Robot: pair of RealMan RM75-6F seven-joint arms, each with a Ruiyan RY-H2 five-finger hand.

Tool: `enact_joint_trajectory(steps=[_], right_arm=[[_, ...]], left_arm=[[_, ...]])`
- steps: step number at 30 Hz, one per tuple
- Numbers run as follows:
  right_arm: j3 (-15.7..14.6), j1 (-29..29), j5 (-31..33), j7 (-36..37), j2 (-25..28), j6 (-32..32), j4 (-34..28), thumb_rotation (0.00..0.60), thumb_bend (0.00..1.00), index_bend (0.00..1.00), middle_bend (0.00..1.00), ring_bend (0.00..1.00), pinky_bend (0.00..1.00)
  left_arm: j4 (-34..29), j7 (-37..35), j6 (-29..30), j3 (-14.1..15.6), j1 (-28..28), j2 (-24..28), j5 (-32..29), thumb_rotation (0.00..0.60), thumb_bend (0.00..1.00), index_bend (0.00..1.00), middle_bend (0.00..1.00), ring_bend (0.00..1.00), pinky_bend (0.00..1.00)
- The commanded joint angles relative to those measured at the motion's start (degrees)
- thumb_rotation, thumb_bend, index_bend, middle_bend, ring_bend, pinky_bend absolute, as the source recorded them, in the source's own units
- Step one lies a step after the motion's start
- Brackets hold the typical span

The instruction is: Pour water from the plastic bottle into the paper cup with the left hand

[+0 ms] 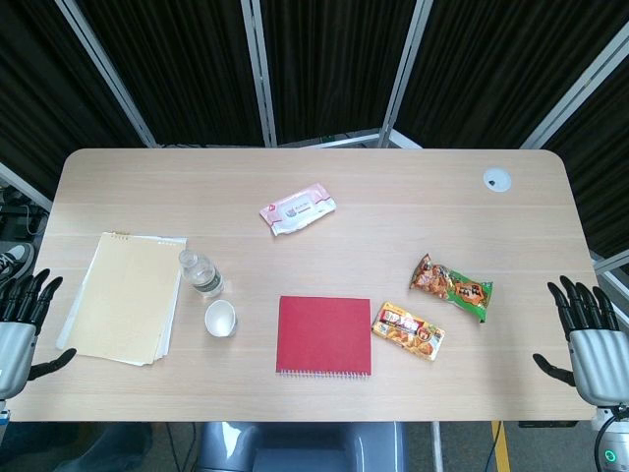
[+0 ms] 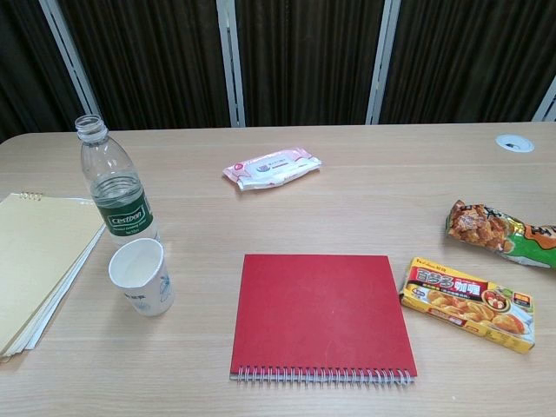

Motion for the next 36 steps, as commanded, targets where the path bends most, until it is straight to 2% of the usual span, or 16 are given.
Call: enact_joint_trajectory(steps=[1, 5, 9, 13, 18, 21, 27, 31, 36], right_arm=[[0.0, 0.0, 0.0, 0.1, 0.0, 0.0, 0.0, 0.600, 0.00, 0.00, 0.00, 0.00, 0.00], [0.0, 0.1, 0.2, 0.2, 0.0, -0.3, 0.0, 0.600, 0.00, 0.00, 0.00, 0.00, 0.00], [0.4, 0.4, 1.3, 0.7, 0.2, -1.1, -0.4, 0.600, 0.00, 0.00, 0.00, 0.00, 0.00], [0.7, 1.0, 1.9, 0.6, 0.3, -2.0, -1.1, 0.600, 0.00, 0.00, 0.00, 0.00, 0.00], [0.7, 1.3, 3.1, -0.1, 0.3, -3.5, -1.3, 0.600, 0.00, 0.00, 0.00, 0.00, 0.00], [0.9, 1.7, 4.2, 0.7, 0.4, -4.5, -1.3, 0.600, 0.00, 0.00, 0.00, 0.00, 0.00], [1.2, 2.8, 6.2, 1.6, -0.2, -7.5, 0.3, 0.600, 0.00, 0.00, 0.00, 0.00, 0.00], [1.6, 3.4, 7.8, 1.3, -0.7, -8.9, 1.3, 0.600, 0.00, 0.00, 0.00, 0.00, 0.00], [2.0, 4.0, 10.0, -0.1, -1.7, -10.2, 2.4, 0.600, 0.00, 0.00, 0.00, 0.00, 0.00]], left_arm=[[0.1, 0.1, 0.0, 0.0, 0.0, 0.0, 0.0, 0.600, 0.00, 0.00, 0.00, 0.00, 0.00], [0.0, 0.1, -0.7, -0.2, -0.3, 0.0, -0.8, 0.600, 0.00, 0.00, 0.00, 0.00, 0.00], [2.3, -1.0, -4.8, -1.8, -2.9, -0.9, -3.2, 0.600, 0.00, 0.00, 0.00, 0.00, 0.00], [11.6, -12.8, -10.6, -4.4, -8.8, -5.2, -2.4, 0.600, 0.00, 0.00, 0.00, 0.00, 0.00], [23.2, -29.8, -15.3, -5.9, -14.4, -12.2, -1.3, 0.600, 0.00, 0.00, 0.00, 0.00, 0.00], [28.9, -32.8, -18.8, -6.3, -17.0, -16.8, -2.5, 0.600, 0.00, 0.00, 0.00, 0.00, 0.00], [32.8, -38.3, -24.4, -6.2, -19.7, -22.3, -5.1, 0.600, 0.00, 0.00, 0.00, 0.00, 0.00], [36.7, -46.0, -26.7, -5.5, -21.4, -25.6, -4.7, 0.600, 0.00, 0.00, 0.00, 0.00, 0.00], [44.8, -55.1, -27.6, -4.7, -24.0, -30.2, -2.8, 0.600, 0.00, 0.00, 0.00, 0.00, 0.00]])
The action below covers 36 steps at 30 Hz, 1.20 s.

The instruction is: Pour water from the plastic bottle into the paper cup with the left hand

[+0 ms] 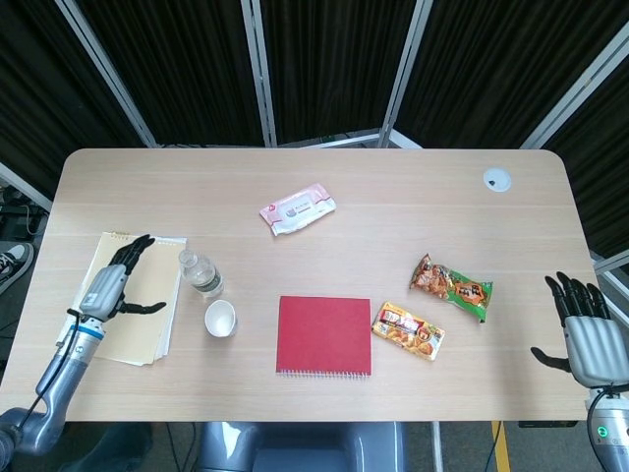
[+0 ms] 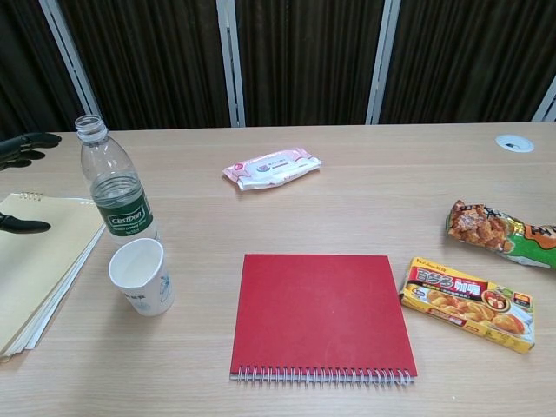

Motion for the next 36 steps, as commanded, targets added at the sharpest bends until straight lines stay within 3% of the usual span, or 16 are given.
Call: enact_joint_trajectory(steps=[1, 12, 21, 36], right_arm=[[0.3, 0.3, 1.2, -1.2, -0.7, -0.7, 0.7, 0.600, 0.00, 0.00, 0.00, 0.00, 0.00], [0.6, 0.7, 2.9, -3.7, -1.8, -0.7, 1.4, 0.600, 0.00, 0.00, 0.00, 0.00, 0.00], [1.0, 0.9, 3.9, -4.3, -2.2, -0.8, 1.9, 0.600, 0.00, 0.00, 0.00, 0.00, 0.00], [1.5, 1.1, 5.4, -5.4, -2.8, -0.7, 2.4, 0.600, 0.00, 0.00, 0.00, 0.00, 0.00]], left_arm=[[9.0, -8.1, -2.8, 0.9, -3.6, -5.5, 1.3, 0.600, 0.00, 0.00, 0.00, 0.00, 0.00], [17.5, -20.0, -5.4, 2.9, -8.4, -10.7, 3.7, 0.600, 0.00, 0.00, 0.00, 0.00, 0.00], [21.1, -22.0, -5.7, 3.5, -11.4, -12.8, 4.6, 0.600, 0.00, 0.00, 0.00, 0.00, 0.00], [29.1, -32.4, -5.3, 5.1, -14.6, -17.2, 5.3, 0.600, 0.00, 0.00, 0.00, 0.00, 0.00]])
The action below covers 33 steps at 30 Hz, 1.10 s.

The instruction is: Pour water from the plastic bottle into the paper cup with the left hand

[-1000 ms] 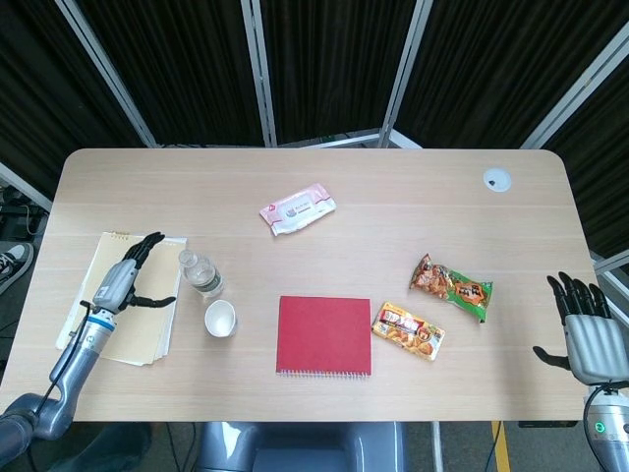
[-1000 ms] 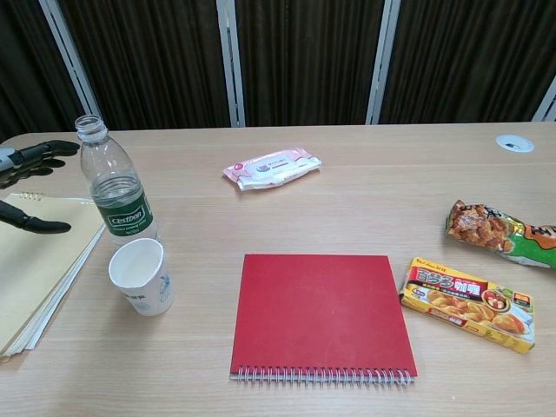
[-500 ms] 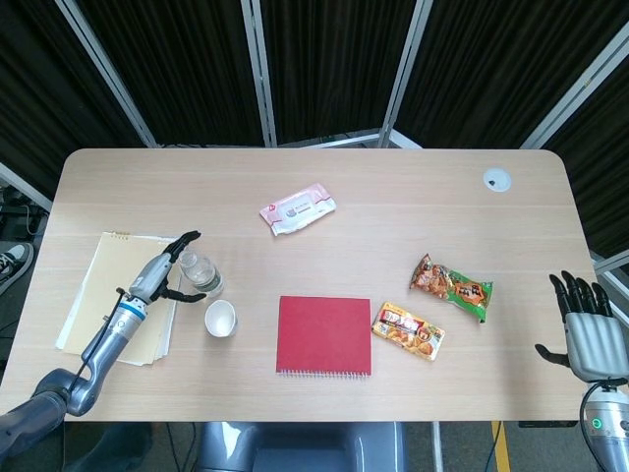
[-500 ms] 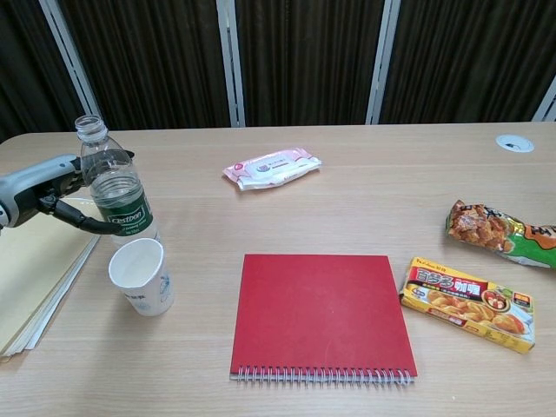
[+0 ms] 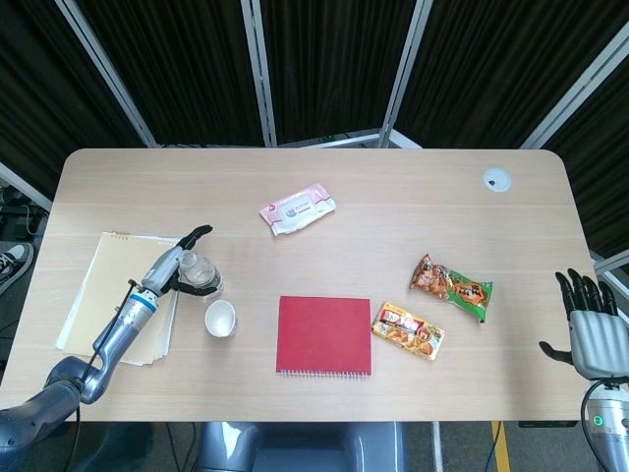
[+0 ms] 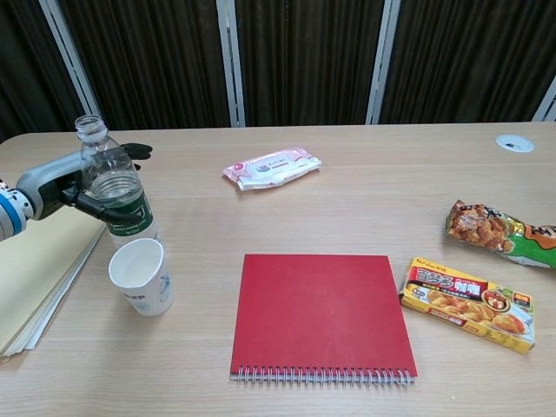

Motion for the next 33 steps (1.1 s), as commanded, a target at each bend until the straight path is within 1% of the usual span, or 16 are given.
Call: enact_joint_trajectory(steps=[1, 3, 7, 9, 11, 13, 14, 15, 16, 20, 22, 25, 28, 33], right_arm=[[0.0, 0.1, 0.2, -0.1, 0.0, -0.2, -0.1, 0.600, 0.00, 0.00, 0.00, 0.00, 0.00], [0.1, 0.1, 0.4, -0.2, 0.0, -0.1, -0.2, 0.600, 0.00, 0.00, 0.00, 0.00, 0.00], [0.2, 0.0, 0.7, -0.4, 0.0, 0.1, -0.4, 0.600, 0.00, 0.00, 0.00, 0.00, 0.00], [0.2, 0.0, 0.8, -0.6, 0.0, 0.1, -0.4, 0.600, 0.00, 0.00, 0.00, 0.00, 0.00], [0.2, 0.1, 0.9, -0.7, -0.1, 0.0, -0.4, 0.600, 0.00, 0.00, 0.00, 0.00, 0.00], [0.1, 0.1, 1.0, -0.9, -0.2, -0.2, -0.3, 0.600, 0.00, 0.00, 0.00, 0.00, 0.00], [0.1, 0.2, 1.1, -0.9, -0.2, -0.2, -0.3, 0.600, 0.00, 0.00, 0.00, 0.00, 0.00], [0.1, 0.2, 1.1, -0.9, -0.2, -0.2, -0.3, 0.600, 0.00, 0.00, 0.00, 0.00, 0.00], [0.1, 0.2, 1.1, -1.0, -0.2, -0.2, -0.3, 0.600, 0.00, 0.00, 0.00, 0.00, 0.00], [0.0, 0.2, 1.3, -1.2, -0.3, -0.4, -0.3, 0.600, 0.00, 0.00, 0.00, 0.00, 0.00], [-0.1, 0.3, 1.3, -1.2, -0.2, -0.5, -0.4, 0.600, 0.00, 0.00, 0.00, 0.00, 0.00], [-0.1, 0.3, 1.3, -1.3, -0.2, -0.5, -0.4, 0.600, 0.00, 0.00, 0.00, 0.00, 0.00], [-0.2, 0.3, 1.2, -1.2, -0.1, -0.6, -0.4, 0.600, 0.00, 0.00, 0.00, 0.00, 0.00], [-0.3, 0.3, 1.2, -1.2, 0.0, -0.7, -0.5, 0.600, 0.00, 0.00, 0.00, 0.00, 0.00]], left_arm=[[2.0, -2.3, 0.1, 0.6, -0.8, -1.2, 0.3, 0.600, 0.00, 0.00, 0.00, 0.00, 0.00], [2.8, -3.1, 0.0, 0.9, -1.1, -1.6, 0.4, 0.600, 0.00, 0.00, 0.00, 0.00, 0.00], [3.7, -7.1, -0.6, 1.6, -2.0, -1.8, 0.9, 0.600, 0.00, 0.00, 0.00, 0.00, 0.00], [4.9, -8.1, -0.6, 2.0, -2.4, -2.2, 1.2, 0.600, 0.00, 0.04, 0.00, 0.00, 0.01], [5.5, -8.9, -0.7, 2.6, -2.7, -2.3, 1.6, 0.600, 0.00, 0.12, 0.03, 0.03, 0.03], [6.0, -9.3, -0.5, 2.8, -2.8, -2.5, 1.7, 0.600, 0.00, 0.29, 0.15, 0.12, 0.11], [5.9, -9.8, -0.4, 2.9, -2.9, -2.5, 1.7, 0.600, 0.01, 0.34, 0.20, 0.15, 0.14], [5.9, -10.6, -0.3, 3.2, -2.9, -2.4, 1.8, 0.600, 0.04, 0.40, 0.25, 0.19, 0.19], [6.0, -10.9, -0.1, 3.3, -3.0, -2.4, 1.8, 0.600, 0.09, 0.43, 0.29, 0.22, 0.24], [6.0, -12.1, 0.3, 3.7, -3.0, -2.5, 2.0, 0.600, 0.24, 0.52, 0.40, 0.30, 0.32], [6.0, -12.5, 0.8, 3.8, -2.9, -2.6, 1.9, 0.600, 0.29, 0.55, 0.43, 0.33, 0.34], [6.1, -12.2, 1.5, 3.4, -2.8, -2.8, 1.3, 0.600, 0.34, 0.59, 0.46, 0.36, 0.37], [5.1, -13.1, 1.8, 3.0, -2.8, -2.4, 0.9, 0.600, 0.35, 0.61, 0.47, 0.37, 0.38], [1.8, -14.6, 3.5, 2.7, -3.4, 0.5, 1.0, 0.600, 0.34, 0.61, 0.48, 0.37, 0.38]])
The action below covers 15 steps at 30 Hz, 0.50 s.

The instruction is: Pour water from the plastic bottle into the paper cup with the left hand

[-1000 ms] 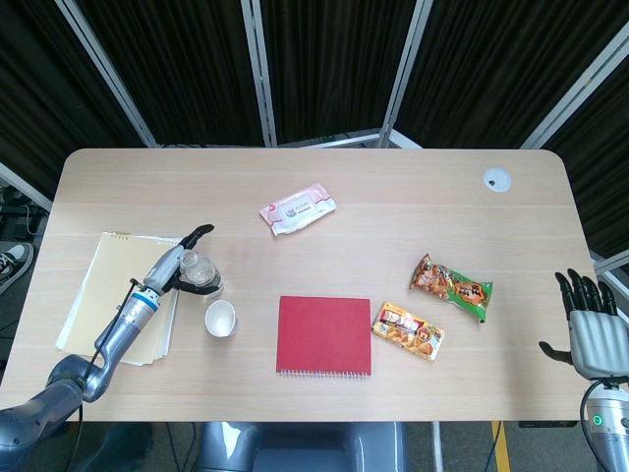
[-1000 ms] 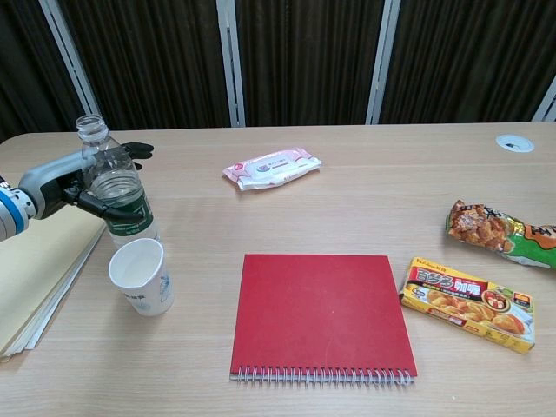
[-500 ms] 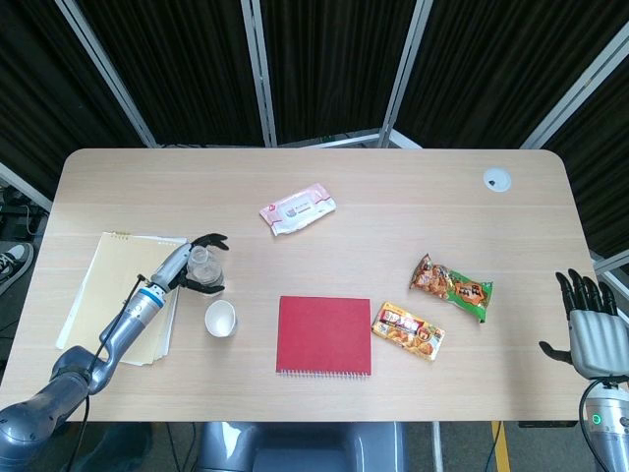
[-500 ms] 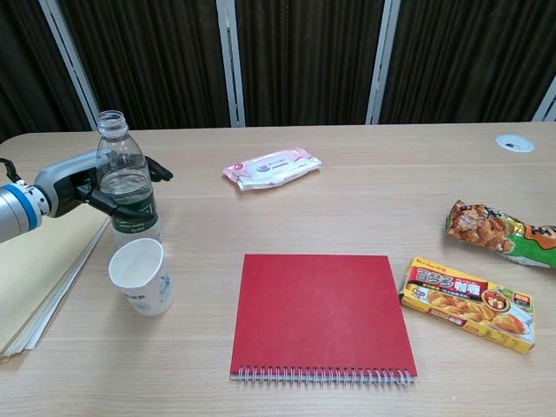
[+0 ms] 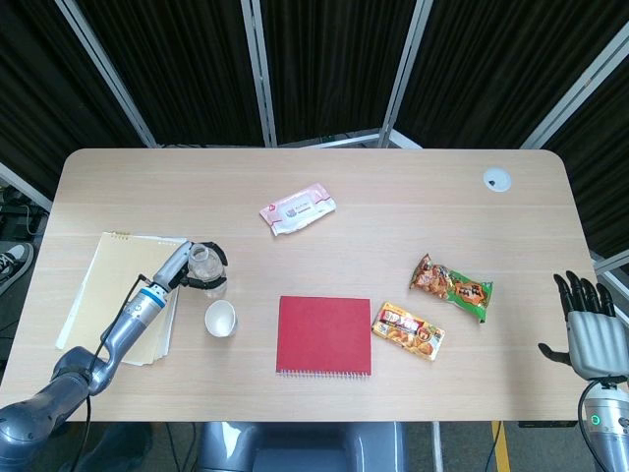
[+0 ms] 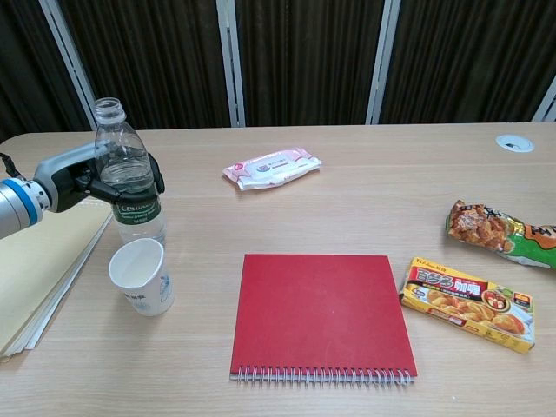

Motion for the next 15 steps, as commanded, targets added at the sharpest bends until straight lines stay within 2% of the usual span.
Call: enact_joint_trajectory(steps=[1, 6, 15], right_arm=[[0.0, 0.0, -0.1, 0.0, 0.0, 0.1, -0.1, 0.600, 0.00, 0.00, 0.00, 0.00, 0.00], [-0.1, -0.2, -0.3, 0.1, 0.2, 0.4, -0.3, 0.600, 0.00, 0.00, 0.00, 0.00, 0.00], [-0.5, -0.8, -1.3, -0.1, 0.7, 1.9, -1.0, 0.600, 0.00, 0.00, 0.00, 0.00, 0.00]], left_arm=[[-2.2, -0.2, 1.4, -0.2, -0.4, 2.2, 0.1, 0.600, 0.34, 0.61, 0.48, 0.37, 0.38], [-5.8, 3.1, 2.9, -0.4, -1.1, 6.7, 0.6, 0.600, 0.34, 0.61, 0.48, 0.37, 0.38], [-15.2, 17.4, 1.8, 2.7, -0.3, 19.2, 2.1, 0.600, 0.36, 0.61, 0.48, 0.37, 0.38]])
